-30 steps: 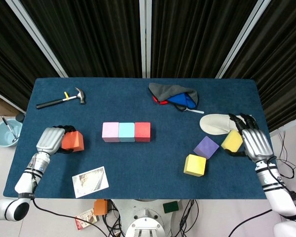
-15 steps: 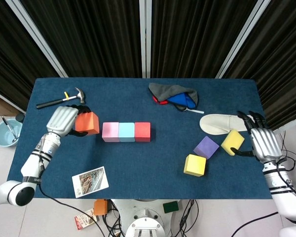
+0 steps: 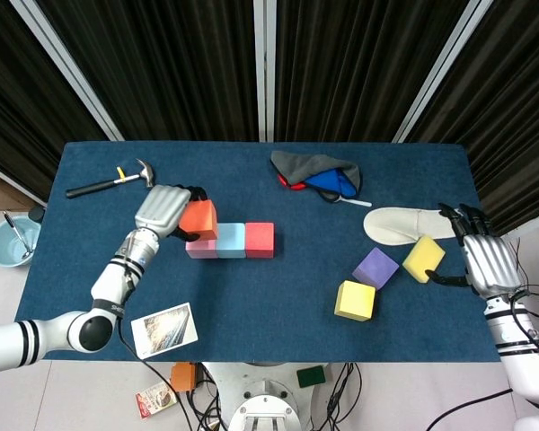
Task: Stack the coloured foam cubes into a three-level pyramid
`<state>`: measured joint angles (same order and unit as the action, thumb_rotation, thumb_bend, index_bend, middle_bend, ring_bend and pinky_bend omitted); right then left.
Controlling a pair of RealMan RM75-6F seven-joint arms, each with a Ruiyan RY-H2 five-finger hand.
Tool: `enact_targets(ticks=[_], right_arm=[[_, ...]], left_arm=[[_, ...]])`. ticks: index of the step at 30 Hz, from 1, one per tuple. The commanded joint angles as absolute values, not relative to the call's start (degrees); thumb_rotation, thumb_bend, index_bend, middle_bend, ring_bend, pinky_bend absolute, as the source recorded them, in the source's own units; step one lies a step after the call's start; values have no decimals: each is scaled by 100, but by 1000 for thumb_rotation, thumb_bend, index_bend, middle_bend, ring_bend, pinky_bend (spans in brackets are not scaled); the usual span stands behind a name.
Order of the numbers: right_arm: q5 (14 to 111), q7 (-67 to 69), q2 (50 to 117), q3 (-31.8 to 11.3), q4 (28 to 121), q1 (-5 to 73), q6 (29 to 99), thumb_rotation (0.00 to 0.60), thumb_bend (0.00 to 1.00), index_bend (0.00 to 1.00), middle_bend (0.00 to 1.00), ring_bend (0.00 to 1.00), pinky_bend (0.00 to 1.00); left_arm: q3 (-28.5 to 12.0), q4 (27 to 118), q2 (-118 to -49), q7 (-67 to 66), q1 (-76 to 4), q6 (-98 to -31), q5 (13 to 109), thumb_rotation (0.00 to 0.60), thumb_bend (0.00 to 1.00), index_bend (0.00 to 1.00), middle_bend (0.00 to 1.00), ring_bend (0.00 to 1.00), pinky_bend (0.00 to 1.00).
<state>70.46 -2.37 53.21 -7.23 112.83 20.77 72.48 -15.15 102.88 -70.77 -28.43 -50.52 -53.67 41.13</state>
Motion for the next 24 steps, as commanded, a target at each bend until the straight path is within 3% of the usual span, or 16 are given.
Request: enact_targets(ticks=[1,24], right_arm=[[7040,-244,5344,-744,11262,2083,7213,600,26,88,153,18,0],[6981,-228,5428,-847,11139,2018,7039,600,26,88,153,18,0]], left_arm=[[-1430,10271,-7172,-2909,-5107,-5452,4169,600,141,429,457,383,419],[-1171,9843,-7653,-2902,-5435,-5408,4126,600,141,414,439,356,386]])
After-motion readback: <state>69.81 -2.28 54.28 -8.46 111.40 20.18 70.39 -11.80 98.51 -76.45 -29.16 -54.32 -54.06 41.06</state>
